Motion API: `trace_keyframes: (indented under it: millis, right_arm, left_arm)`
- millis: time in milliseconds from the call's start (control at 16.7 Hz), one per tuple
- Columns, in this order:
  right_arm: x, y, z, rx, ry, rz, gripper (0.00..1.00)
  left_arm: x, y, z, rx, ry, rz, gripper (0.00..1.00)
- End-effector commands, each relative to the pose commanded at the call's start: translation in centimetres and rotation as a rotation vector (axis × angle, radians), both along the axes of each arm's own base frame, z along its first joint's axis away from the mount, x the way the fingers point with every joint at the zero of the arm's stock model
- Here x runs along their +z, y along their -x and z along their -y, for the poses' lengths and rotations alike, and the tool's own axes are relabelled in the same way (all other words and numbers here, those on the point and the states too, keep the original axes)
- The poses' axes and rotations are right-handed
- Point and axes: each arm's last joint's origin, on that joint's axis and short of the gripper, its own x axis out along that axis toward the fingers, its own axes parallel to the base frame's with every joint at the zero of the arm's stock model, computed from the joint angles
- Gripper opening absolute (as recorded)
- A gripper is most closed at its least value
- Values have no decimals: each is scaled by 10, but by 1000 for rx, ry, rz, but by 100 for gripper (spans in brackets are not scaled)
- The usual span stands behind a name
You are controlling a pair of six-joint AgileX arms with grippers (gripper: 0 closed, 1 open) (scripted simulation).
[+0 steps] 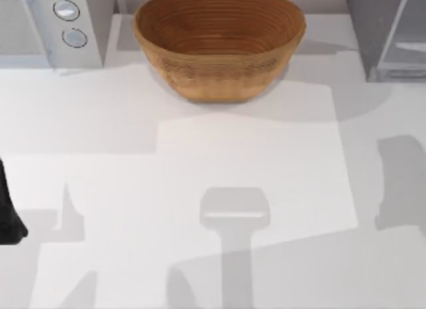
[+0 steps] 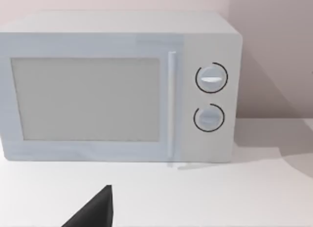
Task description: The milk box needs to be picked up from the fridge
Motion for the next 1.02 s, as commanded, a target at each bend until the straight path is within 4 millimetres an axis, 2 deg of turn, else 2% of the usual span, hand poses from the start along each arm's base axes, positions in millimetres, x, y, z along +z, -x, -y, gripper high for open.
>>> trace_keyframes:
  millis: [240, 540, 780, 1020]
  right_arm:
    - [-1, -34, -10, 161, 4, -34, 0]
    - [-28, -75, -25, 358, -4, -107, 0]
    - [-47, -96, -35, 486, 1, -91, 0]
    - [-57, -107, -41, 560, 13, -54, 0]
  left_arm:
    - [0, 0, 0, 0, 0, 0, 100]
    - [0, 0, 0, 0, 0, 0, 100]
    - [0, 0, 0, 0, 0, 0, 100]
    - [0, 0, 0, 0, 0, 0, 100]
